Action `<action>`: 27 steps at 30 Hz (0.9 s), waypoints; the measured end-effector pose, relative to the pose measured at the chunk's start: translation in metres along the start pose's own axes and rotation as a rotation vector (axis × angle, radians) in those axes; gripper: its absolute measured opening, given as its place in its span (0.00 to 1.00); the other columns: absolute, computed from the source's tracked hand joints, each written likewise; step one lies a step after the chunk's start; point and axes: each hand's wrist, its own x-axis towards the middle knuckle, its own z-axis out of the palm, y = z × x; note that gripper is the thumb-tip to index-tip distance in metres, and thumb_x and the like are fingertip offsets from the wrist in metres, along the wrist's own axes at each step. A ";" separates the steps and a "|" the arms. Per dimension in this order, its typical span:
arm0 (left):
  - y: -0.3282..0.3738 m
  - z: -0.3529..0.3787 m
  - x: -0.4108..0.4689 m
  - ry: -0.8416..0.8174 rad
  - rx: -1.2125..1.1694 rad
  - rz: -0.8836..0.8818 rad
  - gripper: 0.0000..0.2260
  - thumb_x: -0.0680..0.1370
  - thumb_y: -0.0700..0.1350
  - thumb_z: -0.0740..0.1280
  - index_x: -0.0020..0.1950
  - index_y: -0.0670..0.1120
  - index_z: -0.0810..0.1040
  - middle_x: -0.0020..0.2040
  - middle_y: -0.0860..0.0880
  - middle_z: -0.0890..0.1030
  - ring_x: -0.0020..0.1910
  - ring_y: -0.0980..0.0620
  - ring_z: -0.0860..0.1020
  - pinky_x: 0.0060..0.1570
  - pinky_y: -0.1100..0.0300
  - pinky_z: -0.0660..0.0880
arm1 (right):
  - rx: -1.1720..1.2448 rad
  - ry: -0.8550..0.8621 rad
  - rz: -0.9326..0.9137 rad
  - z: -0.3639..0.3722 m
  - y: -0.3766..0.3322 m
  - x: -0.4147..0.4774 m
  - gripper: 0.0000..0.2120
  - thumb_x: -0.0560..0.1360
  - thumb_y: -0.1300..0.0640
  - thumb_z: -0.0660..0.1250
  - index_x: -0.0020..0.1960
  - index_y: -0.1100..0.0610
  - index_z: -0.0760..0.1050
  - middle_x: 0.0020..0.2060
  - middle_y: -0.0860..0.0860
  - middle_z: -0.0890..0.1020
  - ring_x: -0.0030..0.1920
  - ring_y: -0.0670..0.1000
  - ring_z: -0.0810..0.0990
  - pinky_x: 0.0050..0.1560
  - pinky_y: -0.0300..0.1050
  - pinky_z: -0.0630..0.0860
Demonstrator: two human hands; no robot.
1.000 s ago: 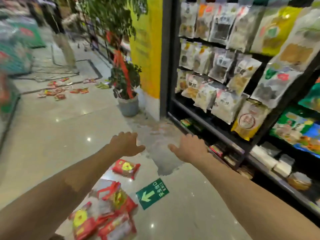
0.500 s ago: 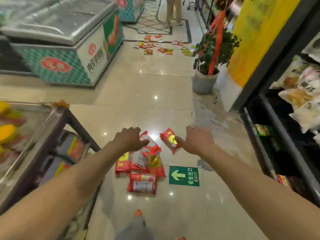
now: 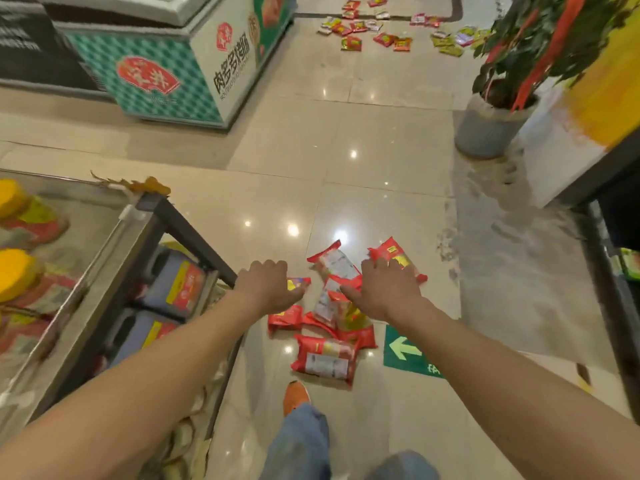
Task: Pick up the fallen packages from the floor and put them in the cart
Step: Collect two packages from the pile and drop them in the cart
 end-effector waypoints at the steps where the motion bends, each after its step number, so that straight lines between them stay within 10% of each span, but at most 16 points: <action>1: -0.002 0.009 0.019 -0.011 0.030 0.009 0.37 0.83 0.71 0.59 0.82 0.45 0.71 0.76 0.43 0.78 0.74 0.39 0.76 0.67 0.44 0.75 | 0.001 -0.006 0.000 0.010 0.001 0.018 0.40 0.83 0.28 0.51 0.83 0.54 0.63 0.80 0.57 0.70 0.78 0.63 0.69 0.73 0.63 0.70; 15: 0.036 0.315 0.356 -0.076 -0.099 0.006 0.33 0.84 0.65 0.64 0.83 0.45 0.71 0.79 0.42 0.78 0.77 0.40 0.76 0.71 0.48 0.73 | 0.022 -0.067 0.080 0.353 0.078 0.326 0.39 0.82 0.27 0.52 0.78 0.55 0.68 0.72 0.58 0.76 0.73 0.62 0.74 0.69 0.59 0.72; 20: 0.039 0.434 0.458 -0.113 -0.206 -0.009 0.46 0.75 0.74 0.62 0.84 0.45 0.69 0.77 0.41 0.78 0.76 0.38 0.76 0.73 0.45 0.75 | 0.106 -0.152 0.134 0.495 0.094 0.403 0.46 0.75 0.19 0.54 0.75 0.56 0.69 0.69 0.57 0.78 0.70 0.61 0.77 0.65 0.58 0.74; 27: 0.029 0.519 0.545 -0.109 -0.394 -0.038 0.54 0.73 0.76 0.65 0.87 0.41 0.64 0.85 0.40 0.69 0.82 0.38 0.72 0.79 0.43 0.71 | 0.844 -0.097 0.126 0.618 0.103 0.459 0.47 0.63 0.18 0.71 0.69 0.49 0.72 0.61 0.46 0.85 0.60 0.51 0.85 0.64 0.56 0.81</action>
